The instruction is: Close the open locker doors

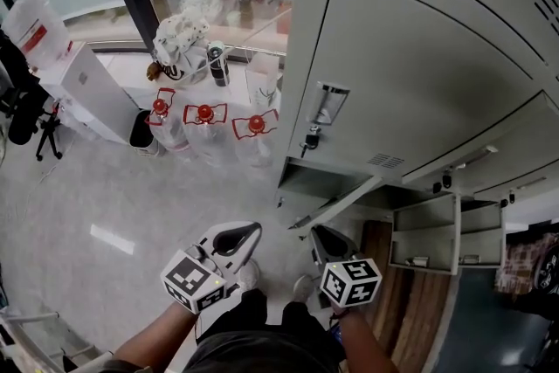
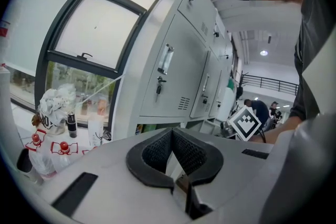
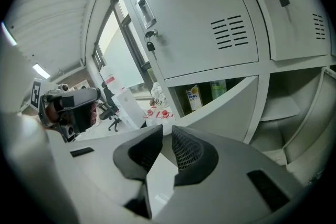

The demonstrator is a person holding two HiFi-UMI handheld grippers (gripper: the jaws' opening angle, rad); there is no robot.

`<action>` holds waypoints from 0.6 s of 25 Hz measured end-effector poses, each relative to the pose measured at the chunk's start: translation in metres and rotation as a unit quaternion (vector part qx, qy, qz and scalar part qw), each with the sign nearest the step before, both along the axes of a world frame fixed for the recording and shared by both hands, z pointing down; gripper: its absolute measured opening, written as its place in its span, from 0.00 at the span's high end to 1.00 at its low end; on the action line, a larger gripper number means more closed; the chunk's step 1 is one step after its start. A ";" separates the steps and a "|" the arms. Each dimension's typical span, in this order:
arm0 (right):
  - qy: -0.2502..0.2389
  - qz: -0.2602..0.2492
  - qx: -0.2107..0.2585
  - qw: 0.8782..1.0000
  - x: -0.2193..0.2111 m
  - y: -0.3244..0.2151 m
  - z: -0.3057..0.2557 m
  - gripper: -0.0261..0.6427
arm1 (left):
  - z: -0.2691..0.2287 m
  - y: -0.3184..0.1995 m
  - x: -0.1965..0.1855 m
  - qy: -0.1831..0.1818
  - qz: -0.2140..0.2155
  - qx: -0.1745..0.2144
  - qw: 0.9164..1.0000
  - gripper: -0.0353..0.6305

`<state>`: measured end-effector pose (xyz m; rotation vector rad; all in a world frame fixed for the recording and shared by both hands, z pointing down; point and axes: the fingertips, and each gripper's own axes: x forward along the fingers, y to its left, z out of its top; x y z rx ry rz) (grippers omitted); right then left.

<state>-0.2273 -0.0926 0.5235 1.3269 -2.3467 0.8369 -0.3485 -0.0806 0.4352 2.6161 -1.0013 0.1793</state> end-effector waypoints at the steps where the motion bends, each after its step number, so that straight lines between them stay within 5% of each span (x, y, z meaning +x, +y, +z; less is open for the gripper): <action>1: 0.001 0.001 0.001 1.000 -0.002 -0.003 0.000 0.91 | 0.000 -0.002 -0.003 0.000 -0.001 0.000 1.000 0.93; 15: 0.005 0.007 -0.020 1.000 -0.030 -0.040 0.015 0.91 | -0.002 -0.027 -0.037 -0.003 -0.010 0.004 1.000 0.93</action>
